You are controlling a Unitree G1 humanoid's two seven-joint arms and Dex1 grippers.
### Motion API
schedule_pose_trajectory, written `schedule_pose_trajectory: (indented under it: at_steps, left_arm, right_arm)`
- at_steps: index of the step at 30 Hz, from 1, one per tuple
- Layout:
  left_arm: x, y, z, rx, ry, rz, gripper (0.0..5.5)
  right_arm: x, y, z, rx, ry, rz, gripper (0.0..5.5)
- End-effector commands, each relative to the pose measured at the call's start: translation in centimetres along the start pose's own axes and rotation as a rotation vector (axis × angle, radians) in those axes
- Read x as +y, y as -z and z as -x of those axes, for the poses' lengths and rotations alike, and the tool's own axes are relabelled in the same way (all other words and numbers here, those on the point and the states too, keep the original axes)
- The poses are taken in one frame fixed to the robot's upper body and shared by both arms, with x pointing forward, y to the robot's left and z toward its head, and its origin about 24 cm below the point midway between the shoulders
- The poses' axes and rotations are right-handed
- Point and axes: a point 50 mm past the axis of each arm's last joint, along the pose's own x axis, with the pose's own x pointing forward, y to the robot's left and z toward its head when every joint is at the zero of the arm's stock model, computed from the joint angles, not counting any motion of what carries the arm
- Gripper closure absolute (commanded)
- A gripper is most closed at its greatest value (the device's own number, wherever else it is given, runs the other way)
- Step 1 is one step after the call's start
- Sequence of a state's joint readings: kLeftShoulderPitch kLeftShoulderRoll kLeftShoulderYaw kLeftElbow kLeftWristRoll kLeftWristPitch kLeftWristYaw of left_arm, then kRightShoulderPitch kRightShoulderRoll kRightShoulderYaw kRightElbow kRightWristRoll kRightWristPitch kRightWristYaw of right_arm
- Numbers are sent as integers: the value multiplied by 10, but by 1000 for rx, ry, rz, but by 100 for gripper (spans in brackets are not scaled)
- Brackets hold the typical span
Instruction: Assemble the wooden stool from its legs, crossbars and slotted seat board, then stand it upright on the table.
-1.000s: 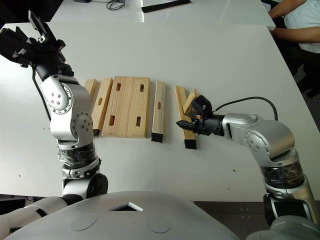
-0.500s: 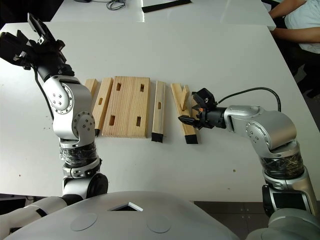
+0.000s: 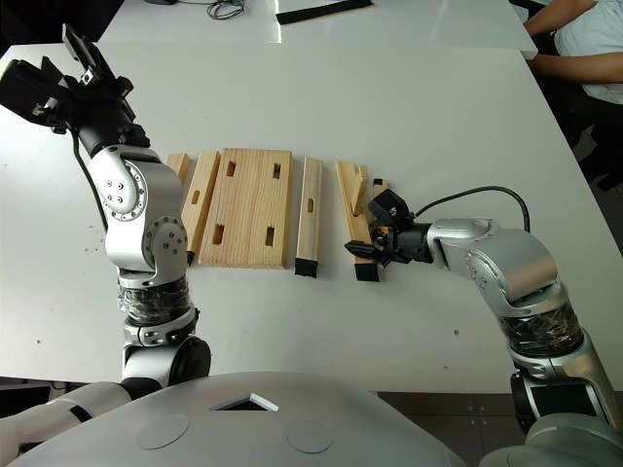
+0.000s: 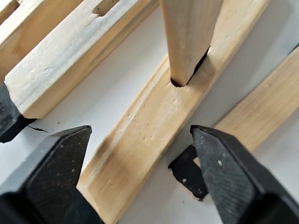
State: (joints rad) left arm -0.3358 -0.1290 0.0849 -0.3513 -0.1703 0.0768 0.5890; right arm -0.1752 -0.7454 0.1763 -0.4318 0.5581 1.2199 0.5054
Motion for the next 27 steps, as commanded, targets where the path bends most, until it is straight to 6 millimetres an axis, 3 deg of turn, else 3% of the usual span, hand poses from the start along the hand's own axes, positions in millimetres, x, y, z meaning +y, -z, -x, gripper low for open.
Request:
schedule_pose_trajectory:
  at_steps: [1, 7, 12, 16, 27]
  left_arm:
    - [20, 35, 35, 215, -100, -11, 287]
    - [19, 36, 36, 219, -103, -8, 287]
    - [19, 35, 37, 214, -110, 1, 287]
    - [19, 35, 37, 208, -119, 5, 287]
    - [20, 36, 36, 196, -144, -4, 287]
  right_arm:
    - [3, 7, -10, 23, 20, -4, 158]
    - [7, 19, -15, 79, 19, 22, 158]
    - [-6, 36, -12, 143, 77, 44, 158]
    - [-12, 35, -11, 140, 88, 65, 158]
    - [-11, 26, -14, 79, 83, 117, 303]
